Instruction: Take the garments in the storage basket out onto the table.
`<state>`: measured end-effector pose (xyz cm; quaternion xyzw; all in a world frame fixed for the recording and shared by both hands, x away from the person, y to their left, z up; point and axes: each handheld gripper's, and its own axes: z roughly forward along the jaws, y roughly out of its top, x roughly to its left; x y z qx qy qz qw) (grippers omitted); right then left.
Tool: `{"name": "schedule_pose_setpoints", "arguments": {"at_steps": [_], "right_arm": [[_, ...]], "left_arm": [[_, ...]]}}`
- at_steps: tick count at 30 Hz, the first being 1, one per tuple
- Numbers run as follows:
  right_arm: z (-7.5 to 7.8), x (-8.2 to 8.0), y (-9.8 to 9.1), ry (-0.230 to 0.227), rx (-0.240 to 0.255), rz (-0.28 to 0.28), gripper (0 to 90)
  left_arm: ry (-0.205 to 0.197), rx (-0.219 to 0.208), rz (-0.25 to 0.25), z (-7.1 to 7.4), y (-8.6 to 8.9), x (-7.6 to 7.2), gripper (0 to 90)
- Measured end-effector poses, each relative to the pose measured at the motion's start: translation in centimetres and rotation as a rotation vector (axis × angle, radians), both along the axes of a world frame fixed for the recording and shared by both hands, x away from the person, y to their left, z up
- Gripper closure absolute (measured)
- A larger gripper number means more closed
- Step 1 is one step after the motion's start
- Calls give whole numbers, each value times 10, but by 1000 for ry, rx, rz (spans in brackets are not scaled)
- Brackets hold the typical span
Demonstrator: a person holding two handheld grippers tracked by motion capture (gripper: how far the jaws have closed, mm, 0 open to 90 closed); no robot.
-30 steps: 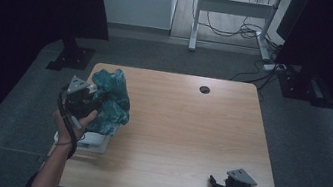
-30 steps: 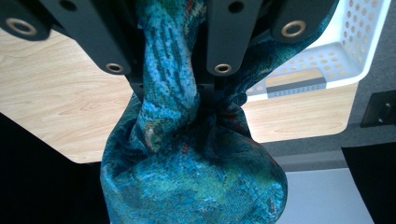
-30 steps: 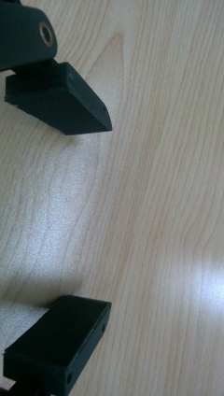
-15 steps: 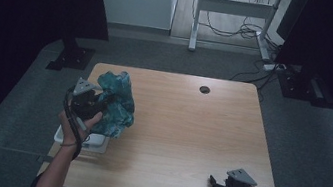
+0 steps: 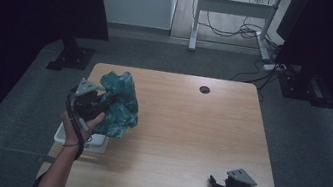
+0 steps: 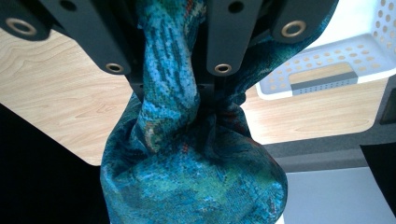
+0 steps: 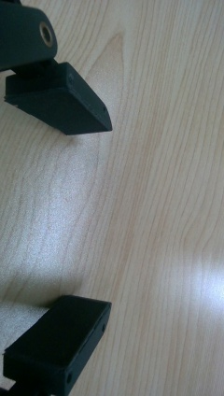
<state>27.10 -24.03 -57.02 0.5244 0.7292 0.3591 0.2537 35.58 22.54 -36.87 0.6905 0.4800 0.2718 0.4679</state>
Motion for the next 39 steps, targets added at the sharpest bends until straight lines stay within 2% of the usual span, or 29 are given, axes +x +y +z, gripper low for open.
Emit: {"name": "schedule_pose_setpoints", "arguments": {"at_steps": [39], "right_arm": [[0,0,0,-1,1,-1,114]], "left_arm": [[-20,-2,-84,6,-47,4,773]]}}
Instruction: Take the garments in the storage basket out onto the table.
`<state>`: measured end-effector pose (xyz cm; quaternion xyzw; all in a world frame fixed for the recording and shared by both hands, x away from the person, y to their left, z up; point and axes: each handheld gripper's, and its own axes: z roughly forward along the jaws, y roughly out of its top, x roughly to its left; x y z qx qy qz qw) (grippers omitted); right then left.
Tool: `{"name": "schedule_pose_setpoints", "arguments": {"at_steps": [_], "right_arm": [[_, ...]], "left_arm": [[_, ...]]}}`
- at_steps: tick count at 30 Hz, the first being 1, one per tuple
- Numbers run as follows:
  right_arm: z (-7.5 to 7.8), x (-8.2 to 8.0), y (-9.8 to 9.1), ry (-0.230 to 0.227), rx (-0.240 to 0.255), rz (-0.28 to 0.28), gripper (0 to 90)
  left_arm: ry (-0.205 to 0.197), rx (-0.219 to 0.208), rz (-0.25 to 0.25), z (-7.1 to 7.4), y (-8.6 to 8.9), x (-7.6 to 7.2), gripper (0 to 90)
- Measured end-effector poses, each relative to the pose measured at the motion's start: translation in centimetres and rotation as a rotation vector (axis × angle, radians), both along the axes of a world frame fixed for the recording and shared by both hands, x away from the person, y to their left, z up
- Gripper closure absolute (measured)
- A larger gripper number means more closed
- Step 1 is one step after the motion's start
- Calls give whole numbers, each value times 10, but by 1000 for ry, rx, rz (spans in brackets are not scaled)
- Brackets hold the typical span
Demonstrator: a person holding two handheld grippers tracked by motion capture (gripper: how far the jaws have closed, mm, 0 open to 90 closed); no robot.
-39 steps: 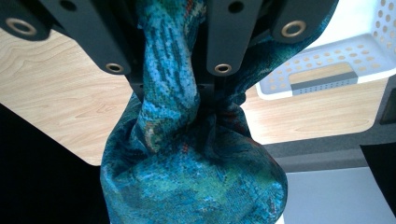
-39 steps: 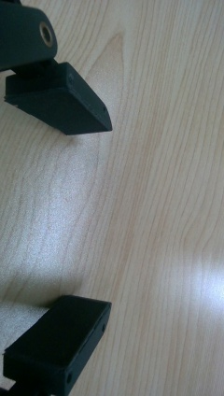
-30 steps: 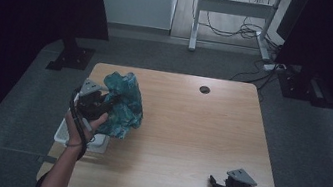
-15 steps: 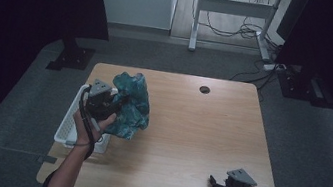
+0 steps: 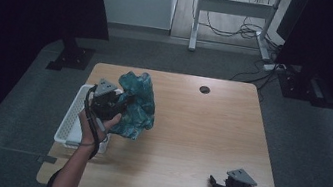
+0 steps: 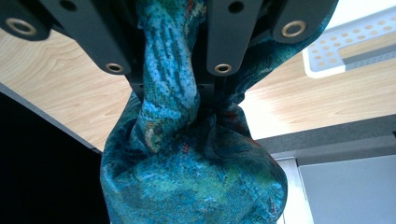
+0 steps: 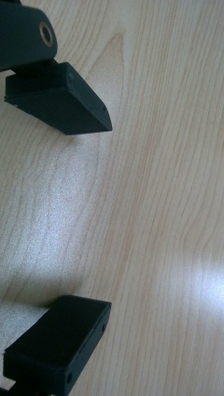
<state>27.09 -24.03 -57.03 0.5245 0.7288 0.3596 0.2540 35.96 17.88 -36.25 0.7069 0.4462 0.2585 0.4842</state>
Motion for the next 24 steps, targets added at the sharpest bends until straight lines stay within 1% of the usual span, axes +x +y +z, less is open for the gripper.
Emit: {"name": "schedule_pose_setpoints", "arguments": {"at_steps": [5,13,24], "right_arm": [[0,0,0,0,0,1,115],[0,0,0,0,0,1,114],[0,0,0,-1,0,4,115]], "left_arm": [[-5,-5,-13,0,-7,0,773],[-6,-1,-30,-1,-17,1,773],[-7,3,-69,-8,-37,3,772]]}}
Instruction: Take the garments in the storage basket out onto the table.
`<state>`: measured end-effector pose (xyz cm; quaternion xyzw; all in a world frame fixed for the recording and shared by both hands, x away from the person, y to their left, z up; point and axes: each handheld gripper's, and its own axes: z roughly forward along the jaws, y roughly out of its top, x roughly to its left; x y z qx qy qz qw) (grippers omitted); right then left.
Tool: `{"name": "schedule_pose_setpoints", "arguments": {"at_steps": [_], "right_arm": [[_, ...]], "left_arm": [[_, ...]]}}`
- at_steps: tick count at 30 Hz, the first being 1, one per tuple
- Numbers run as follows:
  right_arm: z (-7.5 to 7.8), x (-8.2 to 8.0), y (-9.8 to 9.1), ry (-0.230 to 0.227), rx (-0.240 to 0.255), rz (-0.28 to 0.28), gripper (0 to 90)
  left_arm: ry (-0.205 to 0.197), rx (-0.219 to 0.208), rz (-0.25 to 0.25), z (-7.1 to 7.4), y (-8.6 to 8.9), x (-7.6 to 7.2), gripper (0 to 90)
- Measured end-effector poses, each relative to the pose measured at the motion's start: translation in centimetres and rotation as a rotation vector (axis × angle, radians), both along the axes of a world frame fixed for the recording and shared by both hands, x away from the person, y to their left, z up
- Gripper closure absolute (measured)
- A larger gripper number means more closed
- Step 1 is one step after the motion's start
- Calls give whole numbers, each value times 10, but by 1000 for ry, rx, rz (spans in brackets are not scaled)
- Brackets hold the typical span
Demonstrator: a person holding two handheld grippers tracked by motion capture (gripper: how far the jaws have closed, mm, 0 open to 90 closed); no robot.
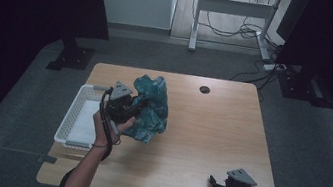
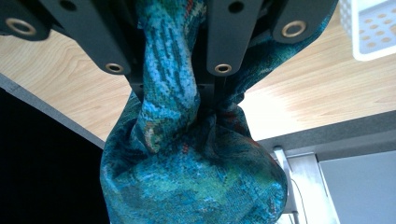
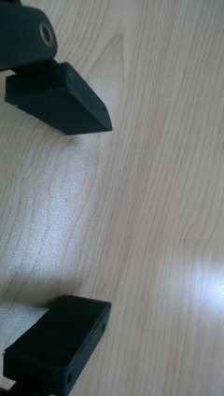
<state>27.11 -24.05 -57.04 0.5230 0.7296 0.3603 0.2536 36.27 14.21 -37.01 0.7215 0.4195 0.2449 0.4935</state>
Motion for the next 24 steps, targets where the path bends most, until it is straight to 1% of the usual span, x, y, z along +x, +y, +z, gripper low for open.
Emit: {"name": "schedule_pose_setpoints", "arguments": {"at_steps": [6,12,14,18,20,24], "right_arm": [[0,0,0,0,0,1,115],[0,0,0,1,-1,2,114],[0,0,0,0,-1,2,115],[0,0,0,0,0,2,115],[0,0,0,0,-1,2,115],[0,0,0,0,-1,2,115]], "left_arm": [[5,2,-14,-4,-10,3,773],[5,2,-29,-4,-19,3,773],[6,1,-38,-4,-25,4,772],[5,4,-46,-4,-30,4,773],[4,4,-53,-4,-36,4,772],[4,8,-60,-5,-41,5,772]]}}
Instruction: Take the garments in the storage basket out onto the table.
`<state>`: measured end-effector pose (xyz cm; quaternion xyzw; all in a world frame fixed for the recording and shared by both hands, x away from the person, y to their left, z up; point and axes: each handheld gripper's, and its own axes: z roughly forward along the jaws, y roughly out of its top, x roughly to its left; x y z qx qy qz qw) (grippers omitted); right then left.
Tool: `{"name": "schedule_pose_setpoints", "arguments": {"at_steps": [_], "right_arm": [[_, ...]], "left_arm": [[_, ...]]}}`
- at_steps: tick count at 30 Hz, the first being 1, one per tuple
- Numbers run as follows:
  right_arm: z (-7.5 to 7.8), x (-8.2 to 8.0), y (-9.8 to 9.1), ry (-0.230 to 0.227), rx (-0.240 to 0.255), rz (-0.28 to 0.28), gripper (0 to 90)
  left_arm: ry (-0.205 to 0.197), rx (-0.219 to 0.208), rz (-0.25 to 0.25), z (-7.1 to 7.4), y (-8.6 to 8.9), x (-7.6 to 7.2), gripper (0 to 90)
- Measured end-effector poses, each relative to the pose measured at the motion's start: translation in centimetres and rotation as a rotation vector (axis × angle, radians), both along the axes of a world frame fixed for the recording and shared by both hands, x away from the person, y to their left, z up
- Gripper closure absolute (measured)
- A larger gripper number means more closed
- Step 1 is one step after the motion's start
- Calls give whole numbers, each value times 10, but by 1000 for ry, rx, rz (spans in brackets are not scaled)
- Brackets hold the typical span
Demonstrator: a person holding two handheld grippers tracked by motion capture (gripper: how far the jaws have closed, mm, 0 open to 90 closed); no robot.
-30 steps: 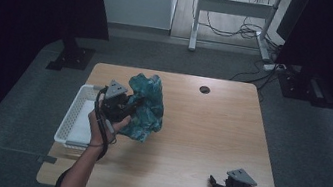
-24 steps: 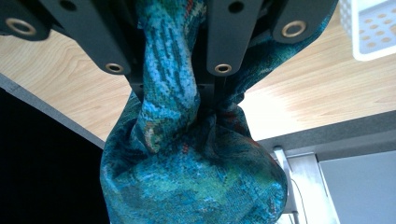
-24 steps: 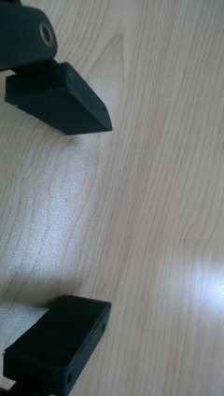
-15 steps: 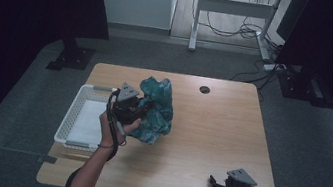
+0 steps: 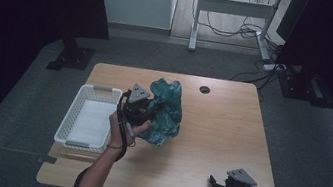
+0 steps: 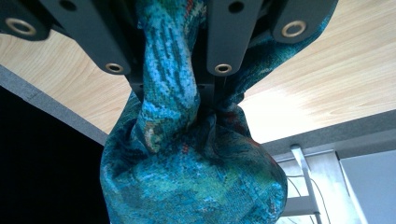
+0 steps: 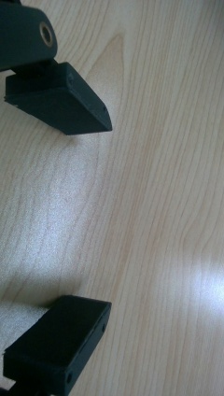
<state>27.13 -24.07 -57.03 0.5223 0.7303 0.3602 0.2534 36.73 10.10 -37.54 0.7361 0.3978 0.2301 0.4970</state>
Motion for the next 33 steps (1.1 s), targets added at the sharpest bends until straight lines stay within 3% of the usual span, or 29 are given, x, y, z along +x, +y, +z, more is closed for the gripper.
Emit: {"name": "schedule_pose_setpoints", "arguments": {"at_steps": [33], "right_arm": [[0,0,0,0,0,1,115]], "left_arm": [[36,10,-52,-24,-47,6,772]]}}
